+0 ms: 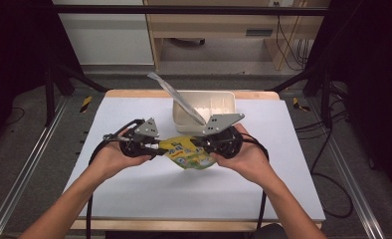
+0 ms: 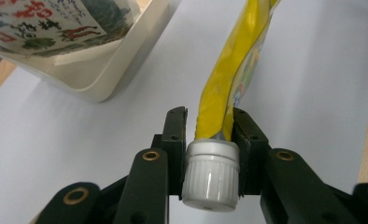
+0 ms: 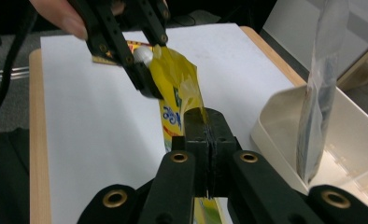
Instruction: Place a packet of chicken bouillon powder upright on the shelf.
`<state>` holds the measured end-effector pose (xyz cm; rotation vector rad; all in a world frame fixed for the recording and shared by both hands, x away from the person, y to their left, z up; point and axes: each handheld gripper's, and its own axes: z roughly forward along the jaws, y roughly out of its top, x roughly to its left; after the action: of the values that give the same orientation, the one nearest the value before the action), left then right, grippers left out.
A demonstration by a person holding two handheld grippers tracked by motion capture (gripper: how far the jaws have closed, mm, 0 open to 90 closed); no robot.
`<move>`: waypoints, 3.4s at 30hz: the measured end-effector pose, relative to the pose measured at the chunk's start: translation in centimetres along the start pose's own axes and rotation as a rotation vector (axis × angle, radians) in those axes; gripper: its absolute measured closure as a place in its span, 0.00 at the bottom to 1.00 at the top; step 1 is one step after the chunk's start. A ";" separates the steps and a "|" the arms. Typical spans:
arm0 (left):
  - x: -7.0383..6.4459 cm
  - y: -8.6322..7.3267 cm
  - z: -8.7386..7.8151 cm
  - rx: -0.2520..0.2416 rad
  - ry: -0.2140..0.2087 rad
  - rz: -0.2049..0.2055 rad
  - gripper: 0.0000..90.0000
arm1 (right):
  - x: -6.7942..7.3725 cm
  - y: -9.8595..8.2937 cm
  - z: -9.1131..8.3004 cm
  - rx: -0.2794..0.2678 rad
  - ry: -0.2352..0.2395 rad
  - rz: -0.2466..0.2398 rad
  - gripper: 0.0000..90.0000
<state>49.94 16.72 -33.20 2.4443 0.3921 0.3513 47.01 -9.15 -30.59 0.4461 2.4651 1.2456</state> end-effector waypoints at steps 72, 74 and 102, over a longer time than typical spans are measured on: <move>-3.1 -9.1 4.3 -0.102 0.189 -0.238 0.08 | -9.5 -2.4 -8.3 0.340 -0.200 0.354 1.00; -3.2 -9.6 4.3 -0.103 0.202 -0.256 0.08 | -9.9 -2.3 -8.5 0.329 -0.205 0.368 1.00; -3.6 -12.9 3.8 -0.101 0.277 -0.338 0.08 | -15.2 3.3 -6.1 0.179 -0.449 0.590 1.00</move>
<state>45.42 23.09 -44.73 2.1844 0.8716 0.5481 58.38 -18.00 -22.07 1.4095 2.1184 0.9630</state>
